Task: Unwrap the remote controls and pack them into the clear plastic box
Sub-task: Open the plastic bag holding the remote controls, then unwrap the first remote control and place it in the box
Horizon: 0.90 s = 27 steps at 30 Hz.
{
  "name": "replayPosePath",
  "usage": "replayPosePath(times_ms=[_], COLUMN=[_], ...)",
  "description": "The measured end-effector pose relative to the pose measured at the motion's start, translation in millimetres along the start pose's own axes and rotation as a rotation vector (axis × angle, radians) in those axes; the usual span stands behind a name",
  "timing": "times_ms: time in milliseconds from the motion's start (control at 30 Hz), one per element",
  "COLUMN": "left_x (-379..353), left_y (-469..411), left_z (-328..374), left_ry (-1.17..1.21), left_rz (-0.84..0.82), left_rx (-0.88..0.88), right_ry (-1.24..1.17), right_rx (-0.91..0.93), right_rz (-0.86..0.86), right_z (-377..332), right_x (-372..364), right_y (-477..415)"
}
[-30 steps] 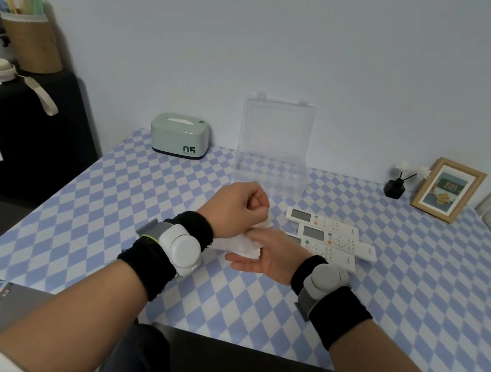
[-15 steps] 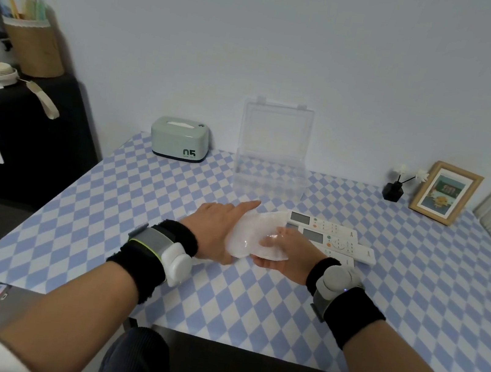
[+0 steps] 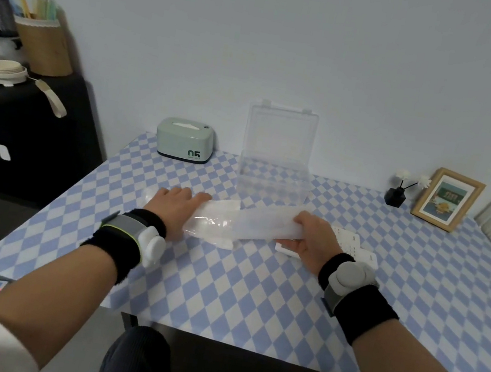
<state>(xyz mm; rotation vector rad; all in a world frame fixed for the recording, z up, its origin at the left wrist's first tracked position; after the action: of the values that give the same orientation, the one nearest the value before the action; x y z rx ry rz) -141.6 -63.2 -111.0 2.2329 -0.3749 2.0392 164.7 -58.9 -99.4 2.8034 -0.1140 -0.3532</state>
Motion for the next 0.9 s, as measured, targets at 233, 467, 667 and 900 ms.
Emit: replayPosePath(times_ms=[233,467,667,900], left_x=[-14.0,0.7,10.1,-25.7], left_y=[8.7,5.1,-3.7,-2.2], left_z=[-47.6,-21.7,33.4,65.5], left_ry=[-0.029,0.164,0.511,0.419], left_rz=[-0.098,-0.049,0.055,-0.221], left_rx=[0.190,0.145,-0.049,-0.057], right_ry=[-0.090,-0.311,-0.264,0.721], right_rx=[0.010,0.027,-0.142,-0.163], right_rz=[0.038,-0.083,-0.108,0.128], right_z=[3.7,-3.5,8.1,41.4], right_x=[2.1,-22.6,-19.4,45.8], right_y=[-3.2,0.7,12.4,28.1])
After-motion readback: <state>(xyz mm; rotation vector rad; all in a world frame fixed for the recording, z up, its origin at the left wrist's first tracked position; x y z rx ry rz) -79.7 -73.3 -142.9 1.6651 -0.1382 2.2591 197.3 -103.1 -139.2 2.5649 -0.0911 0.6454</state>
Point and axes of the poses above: each hand's wrist, its own y-axis away from the middle knuckle, its own x-axis out of the back of the hand, z = x × y, the point moved 1 cm from there along -y, towards the middle knuckle, and after that the axes turned 5 degrees about z, right-handed, at the moved point
